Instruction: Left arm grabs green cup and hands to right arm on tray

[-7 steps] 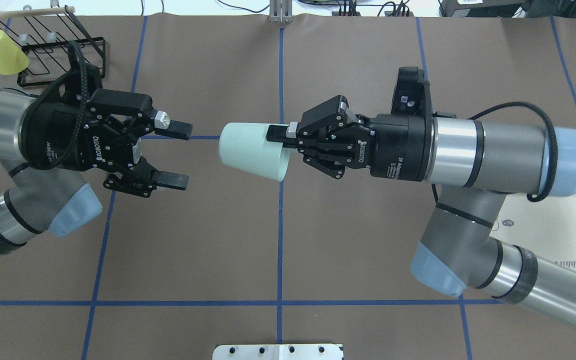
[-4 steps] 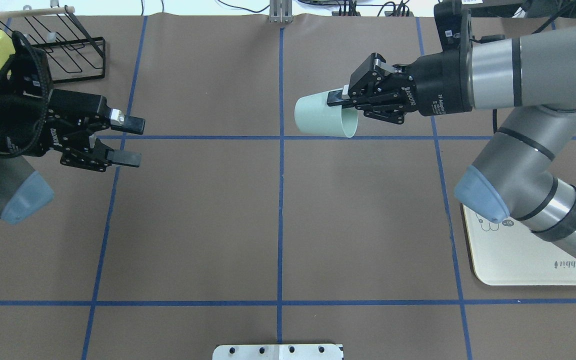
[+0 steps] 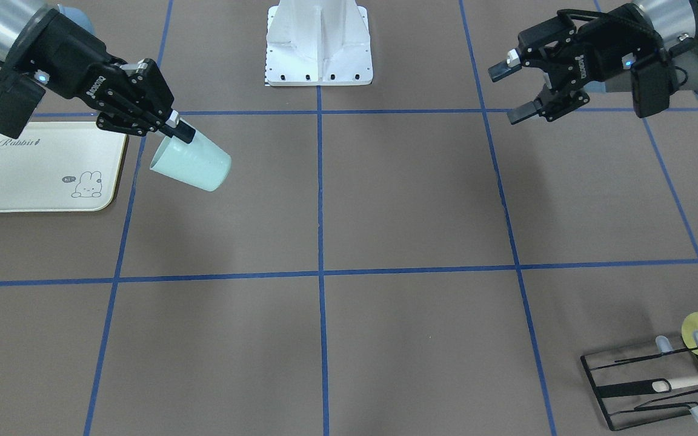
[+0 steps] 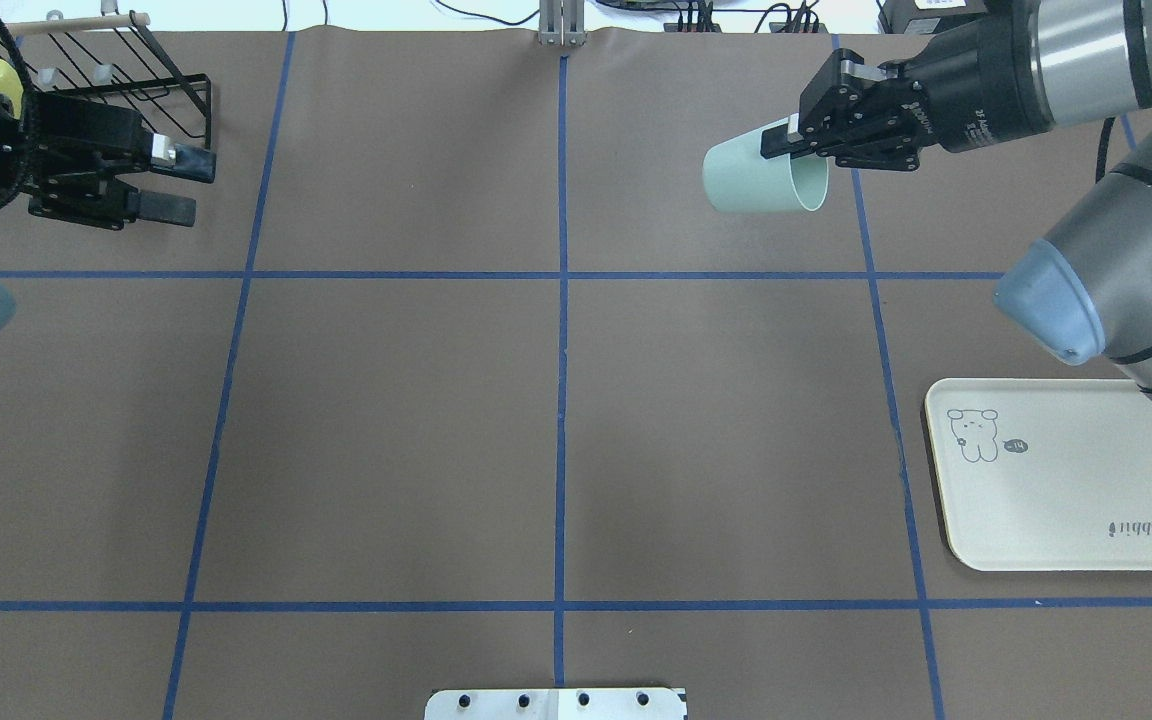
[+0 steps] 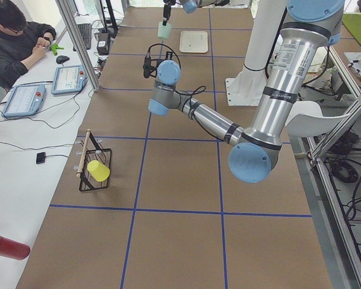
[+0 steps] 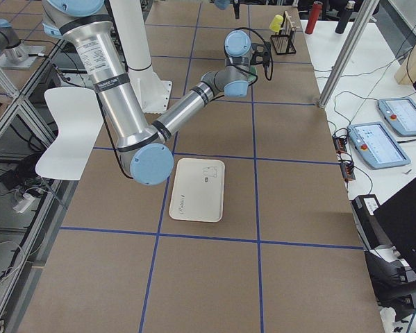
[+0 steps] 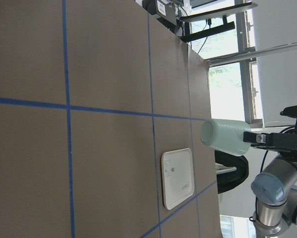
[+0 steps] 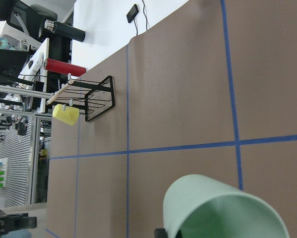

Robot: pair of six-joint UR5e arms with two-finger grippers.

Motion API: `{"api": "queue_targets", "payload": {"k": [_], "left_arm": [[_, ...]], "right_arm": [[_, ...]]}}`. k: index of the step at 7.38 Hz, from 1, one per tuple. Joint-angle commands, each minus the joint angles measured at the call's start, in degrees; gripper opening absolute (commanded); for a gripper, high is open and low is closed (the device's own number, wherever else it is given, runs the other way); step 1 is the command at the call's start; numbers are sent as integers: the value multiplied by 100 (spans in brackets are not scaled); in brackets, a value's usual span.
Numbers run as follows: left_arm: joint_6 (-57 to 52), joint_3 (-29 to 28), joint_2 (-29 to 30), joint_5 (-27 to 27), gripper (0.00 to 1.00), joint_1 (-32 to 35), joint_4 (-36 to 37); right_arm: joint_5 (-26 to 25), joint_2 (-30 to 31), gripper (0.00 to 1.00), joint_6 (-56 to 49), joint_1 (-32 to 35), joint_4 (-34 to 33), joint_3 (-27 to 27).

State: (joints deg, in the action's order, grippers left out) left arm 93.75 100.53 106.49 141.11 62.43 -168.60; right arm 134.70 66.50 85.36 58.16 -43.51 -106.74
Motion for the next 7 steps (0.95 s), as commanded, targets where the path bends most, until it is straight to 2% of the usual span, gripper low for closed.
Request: {"api": "queue_targets", "payload": {"k": [1, 2, 4, 6, 7], "left_arm": [[-1692, 11, -608, 13, 100, 357, 624], [-2746, 11, -847, 13, 100, 636, 1087], [-4190, 2, -1330, -40, 100, 1024, 1564], [-6227, 2, -1709, -83, 99, 1516, 2493], [-7150, -7, -1867, -319, 100, 1675, 2994]], "right_arm": [[13, 221, 0, -904, 160, -464, -23], [-5, 388, 0, -1151, 256, -483, -23], [-171, 416, 0, -1458, 354, -938, -31], [-225, 696, 0, -2179, 442, -1256, -23], [-198, 776, 0, -2442, 529, -1517, -23]]}}
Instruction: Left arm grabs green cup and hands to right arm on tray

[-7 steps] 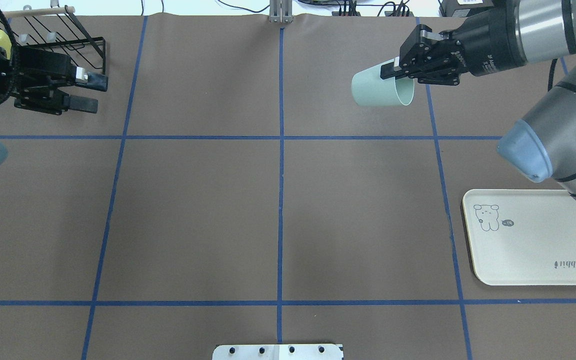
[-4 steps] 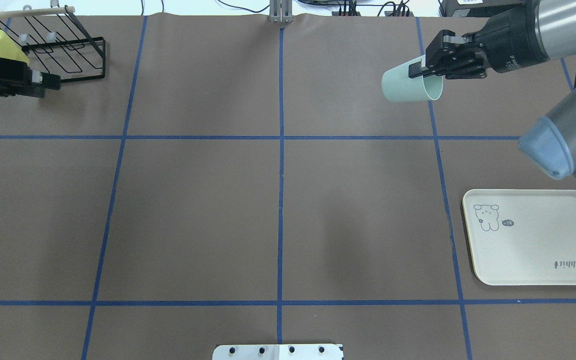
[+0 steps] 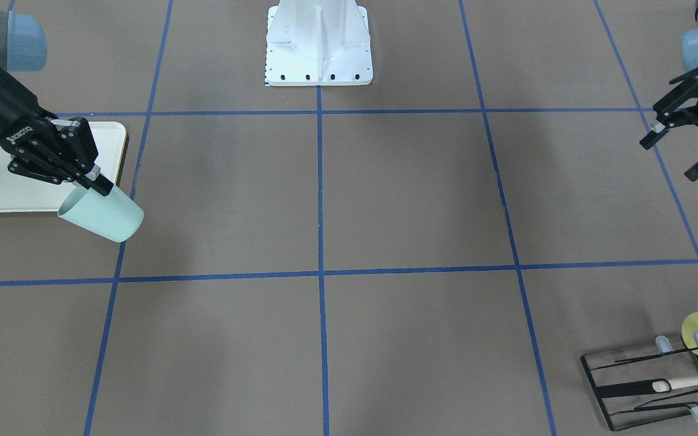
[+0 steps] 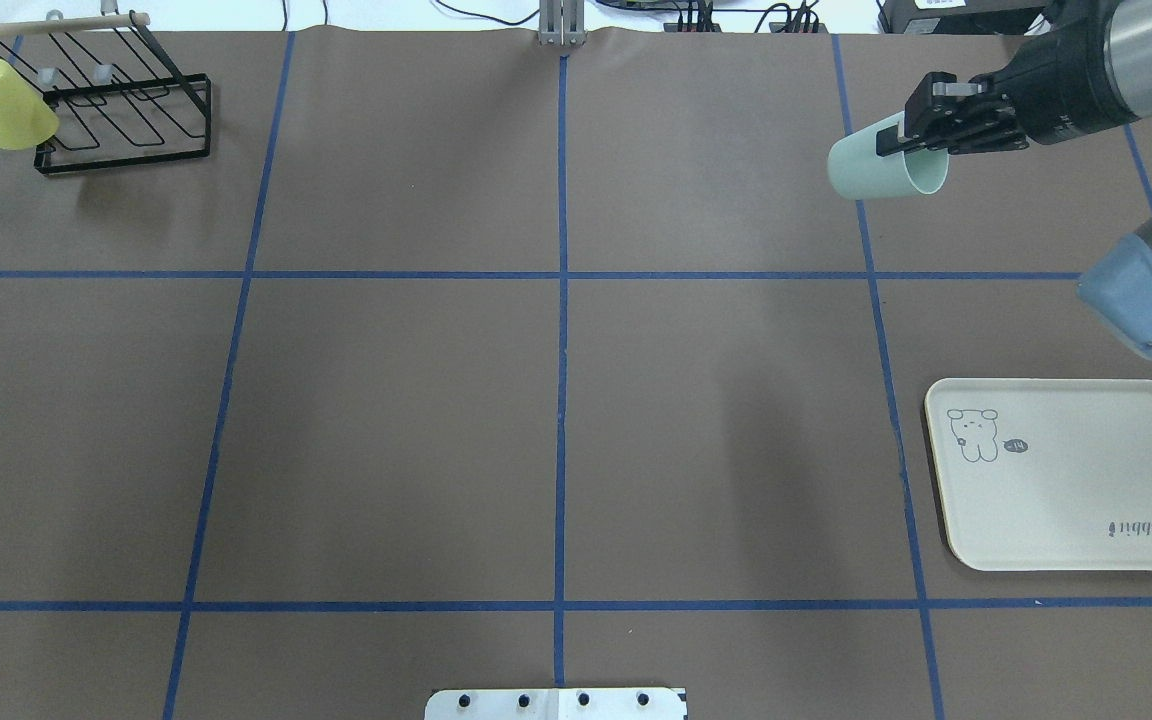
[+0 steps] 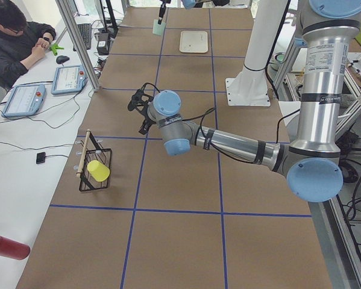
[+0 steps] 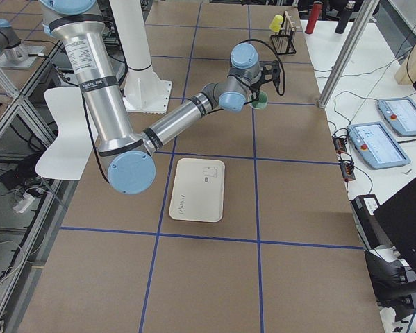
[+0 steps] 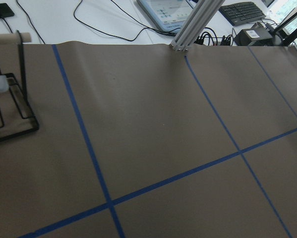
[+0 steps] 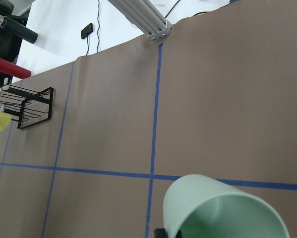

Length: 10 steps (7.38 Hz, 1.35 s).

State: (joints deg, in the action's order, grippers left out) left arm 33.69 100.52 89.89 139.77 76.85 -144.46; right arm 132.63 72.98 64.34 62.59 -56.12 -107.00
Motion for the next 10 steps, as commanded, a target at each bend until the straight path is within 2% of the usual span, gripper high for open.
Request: {"api": "queue_targets", "payload": {"k": [1, 2, 3, 5, 6, 7, 8, 10], "left_arm": [[-1929, 2, -235, -457, 99, 312, 1143], [-2528, 2, -374, -695, 100, 374, 1609], [-2717, 2, -384, -715, 100, 453, 2241], [-3654, 2, -367, -871, 100, 663, 3725], [-3920, 11, -367, -969, 100, 716, 4402], [-3932, -6, -323, -978, 100, 726, 5323], [-3940, 46, -227, -970, 100, 735, 5889], [-4289, 55, -401, -961, 100, 779, 5938]], "right_arm": [[0, 128, 0, -770, 105, -729, -5], [0, 172, 0, -1140, 157, -1012, -14], [-9, 312, 0, -1474, 192, -1198, -14], [-44, 636, 0, -2368, 280, -1707, -136], [-61, 899, 0, -2765, 315, -1918, -346], [-79, 1032, 0, -2787, 316, -2034, -409], [-79, 1199, 0, -2830, 255, -2087, -444], [-455, 1734, 0, -2936, -261, -2340, -759]]}}
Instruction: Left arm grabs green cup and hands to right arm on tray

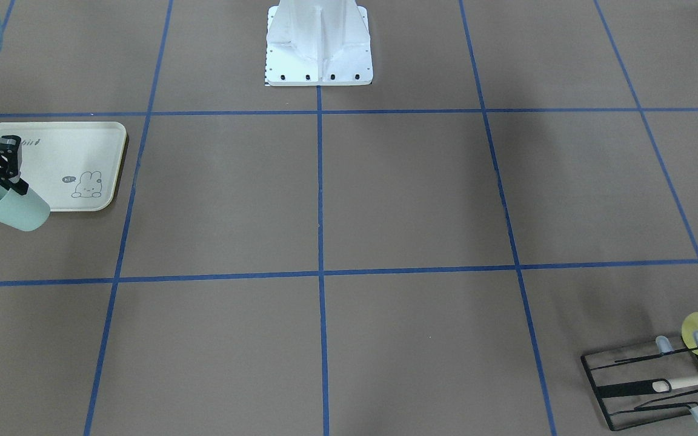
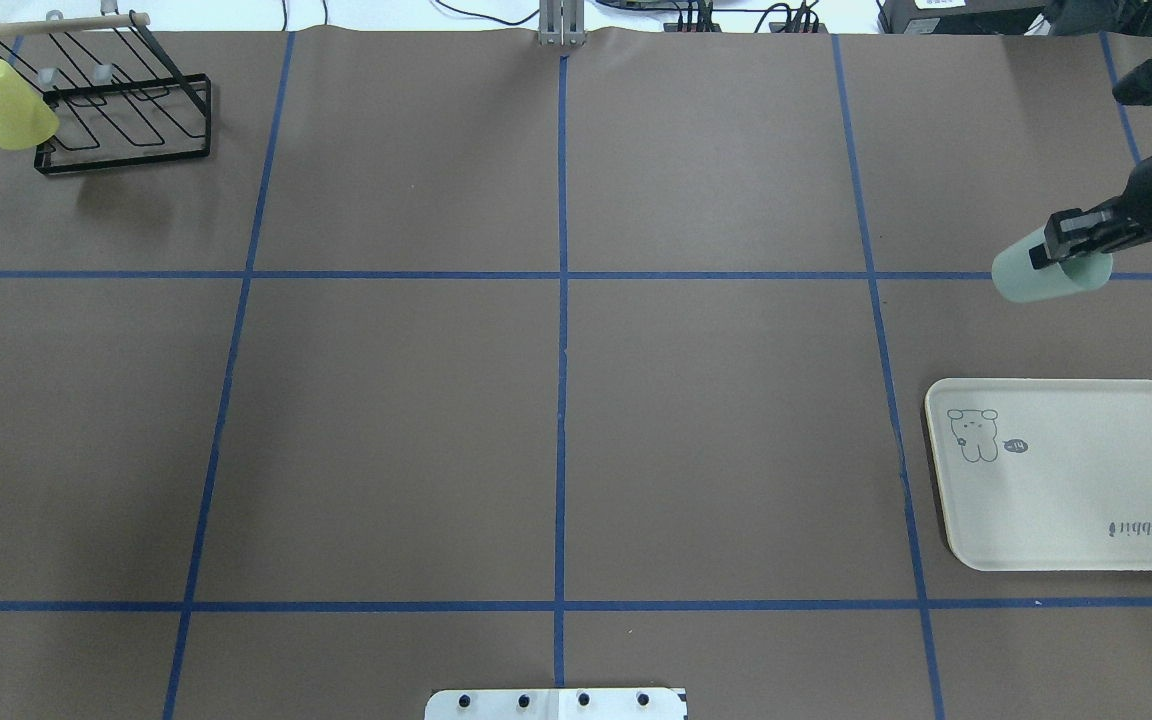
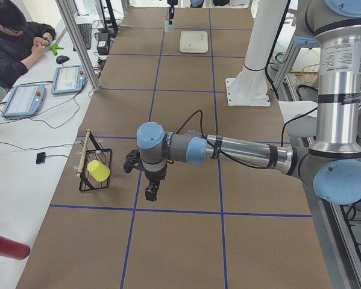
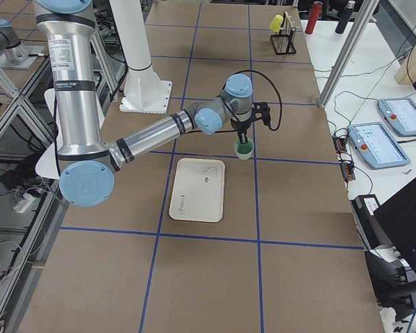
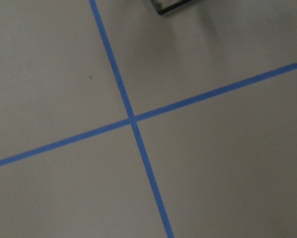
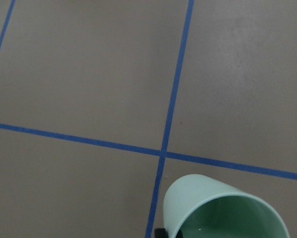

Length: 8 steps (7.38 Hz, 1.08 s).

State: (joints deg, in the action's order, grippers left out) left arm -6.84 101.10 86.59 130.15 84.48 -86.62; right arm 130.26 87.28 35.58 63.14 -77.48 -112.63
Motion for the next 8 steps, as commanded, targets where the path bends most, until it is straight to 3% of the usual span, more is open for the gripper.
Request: {"api": "queue_targets", "payload": {"k": [1, 2, 3, 8], "left_arm": [[-256, 15, -255, 2, 100, 16, 128], [-178, 6, -274, 11, 100, 25, 127], [-177, 15, -274, 11, 100, 25, 127], [-177, 15, -283, 11, 100, 25, 110]], "right_arm": [[-481, 316, 0, -59, -676, -998, -616], [-1093, 264, 0, -86, -1159, -1850, -1020], [-1316, 246, 0, -129, -1337, -2006, -1007], [-1284, 509, 0, -156, -1436, -1946, -673]]}}
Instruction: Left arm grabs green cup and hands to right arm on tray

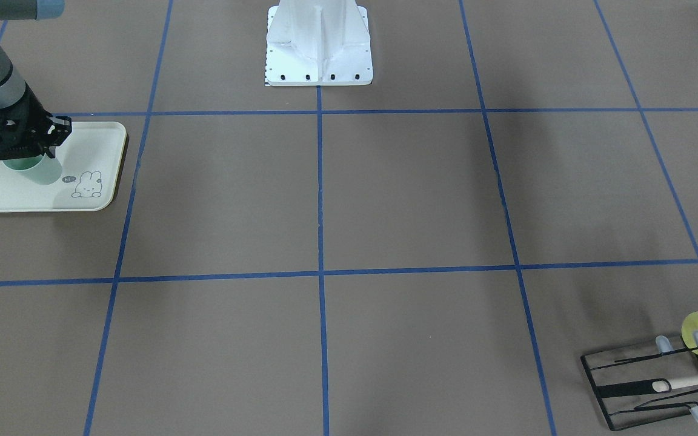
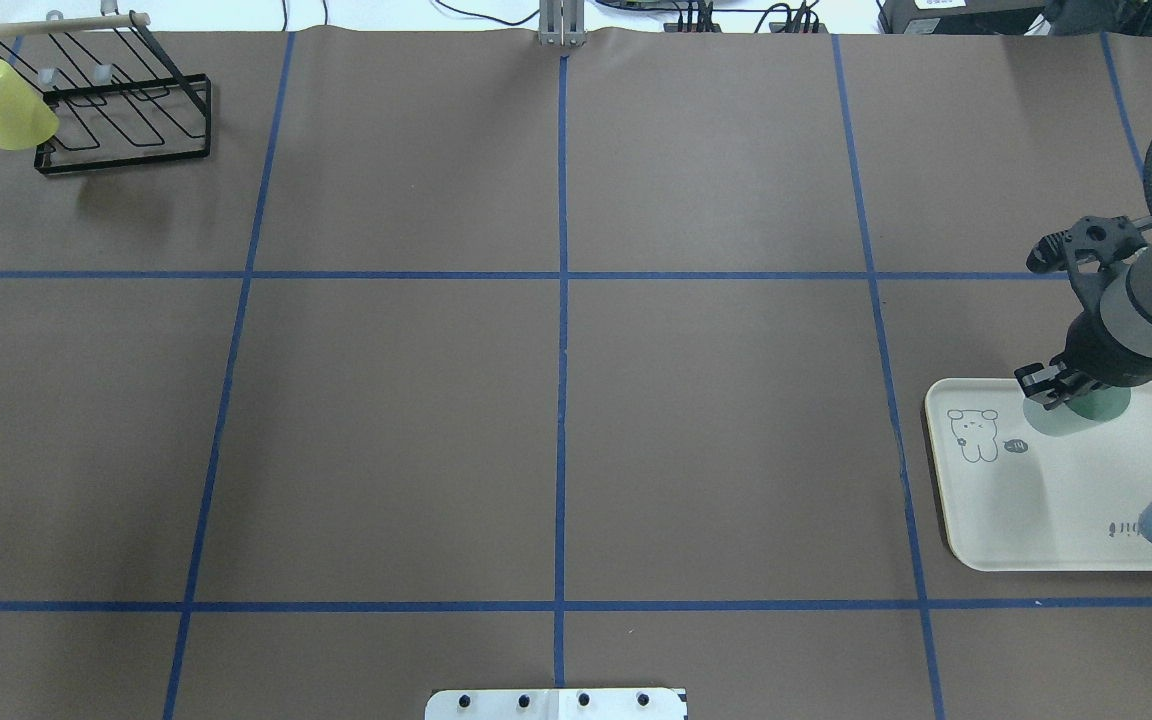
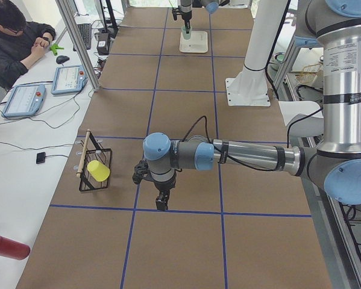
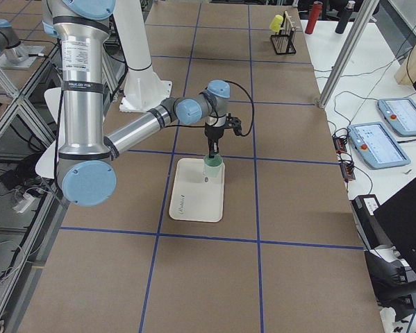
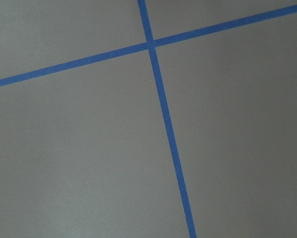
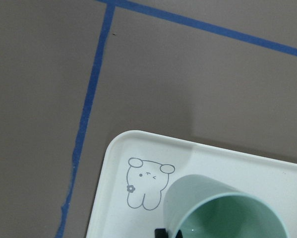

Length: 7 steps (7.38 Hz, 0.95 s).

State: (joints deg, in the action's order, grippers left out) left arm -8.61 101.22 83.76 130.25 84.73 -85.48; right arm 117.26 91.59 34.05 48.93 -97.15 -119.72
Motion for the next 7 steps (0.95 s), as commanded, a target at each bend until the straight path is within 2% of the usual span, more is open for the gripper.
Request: {"api": "queue_targets", "payload": {"k": [1, 3, 7], "left_arm": [[0, 3, 0, 0, 100, 0, -4], [9, 3, 0, 0, 100, 0, -4], [9, 3, 0, 9, 100, 0, -12]], "right_arm": [[33, 156, 0, -12, -24, 81, 11], [77, 752, 0, 22, -50, 983, 28], [51, 974, 0, 101, -199, 1250, 186]]}}
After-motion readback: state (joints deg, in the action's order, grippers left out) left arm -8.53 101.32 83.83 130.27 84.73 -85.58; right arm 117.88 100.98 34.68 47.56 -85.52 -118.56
